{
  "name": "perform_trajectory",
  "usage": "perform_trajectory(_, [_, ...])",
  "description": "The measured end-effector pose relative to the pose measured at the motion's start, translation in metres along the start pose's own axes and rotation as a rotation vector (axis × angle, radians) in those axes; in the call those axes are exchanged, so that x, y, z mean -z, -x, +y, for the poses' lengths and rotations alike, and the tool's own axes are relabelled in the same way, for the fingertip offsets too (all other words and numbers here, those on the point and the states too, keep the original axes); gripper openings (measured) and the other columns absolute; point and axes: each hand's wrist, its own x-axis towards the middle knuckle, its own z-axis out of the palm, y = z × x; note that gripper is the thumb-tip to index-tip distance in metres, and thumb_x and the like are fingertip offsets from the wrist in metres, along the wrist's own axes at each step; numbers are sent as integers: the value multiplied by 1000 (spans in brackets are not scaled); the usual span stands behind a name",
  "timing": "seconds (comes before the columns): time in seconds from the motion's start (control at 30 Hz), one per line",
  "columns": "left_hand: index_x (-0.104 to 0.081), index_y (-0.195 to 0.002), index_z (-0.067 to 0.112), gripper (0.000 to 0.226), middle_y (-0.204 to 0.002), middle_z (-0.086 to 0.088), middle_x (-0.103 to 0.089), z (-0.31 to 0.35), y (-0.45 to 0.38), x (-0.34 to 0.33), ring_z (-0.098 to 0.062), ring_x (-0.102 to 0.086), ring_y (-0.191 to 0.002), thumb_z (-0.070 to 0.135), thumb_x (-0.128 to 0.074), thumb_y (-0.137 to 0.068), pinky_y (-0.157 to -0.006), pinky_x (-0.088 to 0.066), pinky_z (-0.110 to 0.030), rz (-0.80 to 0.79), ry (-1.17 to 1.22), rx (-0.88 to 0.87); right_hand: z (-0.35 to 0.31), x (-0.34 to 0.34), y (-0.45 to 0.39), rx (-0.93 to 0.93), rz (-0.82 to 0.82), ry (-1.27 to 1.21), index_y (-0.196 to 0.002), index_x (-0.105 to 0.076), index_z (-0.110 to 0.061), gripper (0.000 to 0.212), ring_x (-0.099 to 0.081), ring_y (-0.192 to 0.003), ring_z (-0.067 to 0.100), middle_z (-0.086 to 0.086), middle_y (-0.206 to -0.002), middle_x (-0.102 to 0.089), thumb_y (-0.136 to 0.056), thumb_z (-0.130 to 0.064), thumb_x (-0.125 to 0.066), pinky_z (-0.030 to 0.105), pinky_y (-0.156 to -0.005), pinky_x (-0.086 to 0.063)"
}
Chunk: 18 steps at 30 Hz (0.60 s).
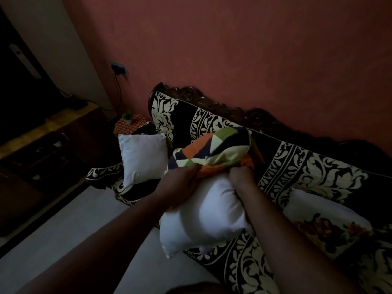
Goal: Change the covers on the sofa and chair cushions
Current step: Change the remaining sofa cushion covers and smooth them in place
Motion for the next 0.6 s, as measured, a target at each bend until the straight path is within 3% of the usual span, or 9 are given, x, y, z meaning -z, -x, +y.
perform_trajectory(0.1, [-58, -106, 24, 27, -84, -4, -69, 15, 15, -11, -31, -66, -71, 44, -44, -96, -57, -37, -27, 8, 18, -227, -13, 22, -15, -192, -52, -133, -155, -24, 0, 50, -28, -148, 31, 19, -162, -25, -111, -23, -30, 33, -115, -25])
perform_trajectory(0.17, [-53, -116, 29, 34, -93, -2, -68, 12, 19, -14, -27, -65, -80, 55, -46, -94, -64, -46, -29, 51, 52, -222, -13, 24, -16, -157, -77, -308, -152, -33, -1, 46, -37, -143, 31, 16, -156, -38, -109, -17, -37, 37, -114, -30])
perform_trajectory(0.2, [-49, -129, 30, 53, -109, -3, -65, 10, 20, -15, -25, -62, -97, 67, -48, -91, -79, -49, -33, 20, 71, -180, -9, 24, -20, -162, -69, -413, -150, -38, -4, 45, -41, -140, 31, 13, -153, -42, -107, -16, -43, 37, -113, -34])
perform_trajectory(0.27, [-24, -156, 28, 110, -145, -3, -42, 10, 25, -17, -20, -39, -131, 90, -54, -70, -110, -35, -39, -108, 100, -91, -7, 25, -14, -125, -145, -564, -147, -44, -11, 45, -46, -134, 27, 11, -149, -49, -104, -24, -51, 39, -113, -38])
perform_trajectory(0.33, [-9, -160, 28, 139, -157, 0, -26, 19, 26, -22, -17, -25, -141, 97, -58, -50, -117, -22, -39, -138, 39, -73, -10, 23, -13, -99, -200, -574, -140, -47, -15, 38, -50, -124, 22, 5, -133, -56, -105, -29, -49, 37, -108, -40])
perform_trajectory(0.4, [-23, -155, 25, 130, -150, -1, -40, 26, 21, -31, -21, -38, -136, 93, -63, -53, -112, -34, -40, -54, -64, -90, -14, 22, -9, -83, -232, -650, -137, -51, -12, 36, -55, -118, 21, 6, -128, -59, -104, -28, -49, 36, -104, -44])
perform_trajectory(0.47, [-43, -140, 18, 99, -129, -4, -60, 26, 14, -39, -28, -59, -117, 75, -74, -64, -91, -46, -38, 30, -50, -88, -14, 20, -7, -79, -282, -681, -130, -56, -9, 30, -61, -110, 25, 13, -127, -62, -102, -19, -49, 40, -98, -49])
perform_trajectory(0.53, [-50, -126, 17, 74, -111, -7, -69, 21, 8, -43, -35, -66, -100, 57, -80, -71, -71, -45, -35, 102, 83, 0, -13, 26, -7, -37, -363, -639, -128, -61, -7, 30, -62, -111, 34, 19, -125, -64, -100, -12, -53, 45, -97, -52])
perform_trajectory(0.6, [-47, -125, 22, 66, -110, -6, -70, 12, 0, -42, -32, -67, -97, 46, -82, -75, -67, -44, -32, 203, 286, 152, -14, 34, -5, 62, -430, -621, -130, -63, -8, 39, -60, -120, 36, 18, -129, -64, -97, -27, -62, 49, -108, -45])
